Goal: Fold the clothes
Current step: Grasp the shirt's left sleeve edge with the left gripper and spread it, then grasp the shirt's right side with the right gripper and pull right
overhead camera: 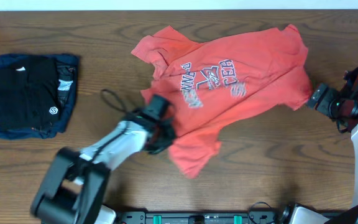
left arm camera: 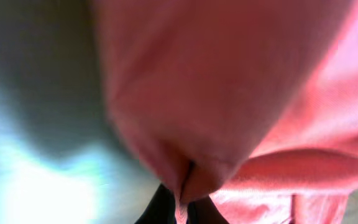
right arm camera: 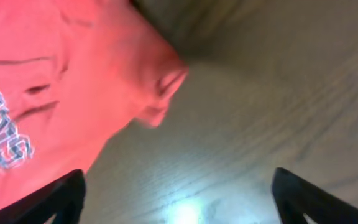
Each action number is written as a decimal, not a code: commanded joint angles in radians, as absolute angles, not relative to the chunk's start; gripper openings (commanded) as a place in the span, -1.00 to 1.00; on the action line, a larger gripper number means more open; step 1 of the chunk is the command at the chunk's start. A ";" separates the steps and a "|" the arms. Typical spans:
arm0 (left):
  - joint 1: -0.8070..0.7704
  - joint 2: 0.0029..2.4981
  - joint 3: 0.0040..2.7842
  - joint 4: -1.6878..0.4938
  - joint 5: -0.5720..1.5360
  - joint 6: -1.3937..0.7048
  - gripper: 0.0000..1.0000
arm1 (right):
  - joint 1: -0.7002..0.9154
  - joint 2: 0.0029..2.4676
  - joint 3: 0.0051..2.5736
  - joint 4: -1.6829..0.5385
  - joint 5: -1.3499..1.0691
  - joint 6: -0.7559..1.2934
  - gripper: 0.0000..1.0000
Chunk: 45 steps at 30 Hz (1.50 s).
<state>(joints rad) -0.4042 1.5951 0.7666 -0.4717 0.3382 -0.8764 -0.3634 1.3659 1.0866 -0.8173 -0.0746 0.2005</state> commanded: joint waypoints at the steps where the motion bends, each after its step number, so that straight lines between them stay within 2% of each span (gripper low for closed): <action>1: -0.263 1.449 0.753 -0.583 0.249 -0.706 -0.88 | -0.366 1.381 1.096 -0.854 -0.079 0.193 0.72; 4: -0.116 1.328 0.753 -0.668 0.208 -0.707 -0.88 | -0.365 1.418 1.084 -0.876 -0.092 0.194 0.54; 7: -0.040 1.259 0.753 -0.682 0.208 -0.706 -0.88 | -0.361 1.460 1.065 -0.873 -0.151 0.193 0.50; 18: -0.044 1.242 0.752 -0.688 0.208 -0.706 -0.88 | -0.218 1.702 1.029 -0.738 -0.325 0.156 0.56; 22: -0.044 1.242 0.752 -0.697 0.208 -0.706 -0.88 | -0.146 1.795 1.029 -0.665 -0.351 0.195 0.48; 24: -0.043 1.242 0.752 -0.702 0.208 -0.707 -0.88 | -0.121 1.826 1.029 -0.624 -0.380 0.197 0.29; 25: -0.043 1.242 0.752 -0.702 0.208 -0.707 -0.88 | -0.113 1.834 1.029 -0.607 -0.394 0.197 0.05; 27: -0.043 1.242 0.752 -0.702 0.208 -0.707 -0.88 | -0.102 1.834 1.030 -0.578 -0.386 0.197 -0.91; 28: -0.043 1.242 0.752 -0.702 0.208 -0.706 -0.88 | -0.104 1.828 1.036 -0.578 -0.378 0.197 -0.98; 33: -0.043 1.242 0.752 -0.702 0.208 -0.704 -0.88 | -0.147 1.752 1.198 -0.721 -0.220 0.196 -0.98; 38: -0.043 1.242 0.752 -0.699 0.207 -0.702 -0.88 | -0.137 1.731 1.555 -0.926 -0.078 0.039 -0.97; 39: -0.043 1.242 0.752 -0.699 0.207 -0.703 -0.88 | -0.126 1.738 1.609 -0.965 -0.078 0.011 -0.89; 40: -0.043 1.242 0.752 -0.699 0.207 -0.703 -0.88 | -0.112 1.747 1.654 -1.007 -0.075 -0.028 -0.71; 41: -0.043 1.242 0.752 -0.699 0.207 -0.703 -0.88 | -0.101 1.752 1.674 -1.035 -0.067 -0.050 -0.34; 42: -0.043 1.242 0.752 -0.699 0.207 -0.703 -0.88 | -0.088 1.753 1.676 -1.055 -0.049 -0.054 -0.24; 44: -0.043 1.242 0.752 -0.701 0.207 -0.702 -0.88 | -0.071 1.753 1.658 -1.080 -0.016 -0.043 -0.25; 45: -0.043 1.242 0.752 -0.703 0.207 -0.702 -0.88 | -0.067 1.753 1.640 -1.089 -0.002 -0.022 -0.14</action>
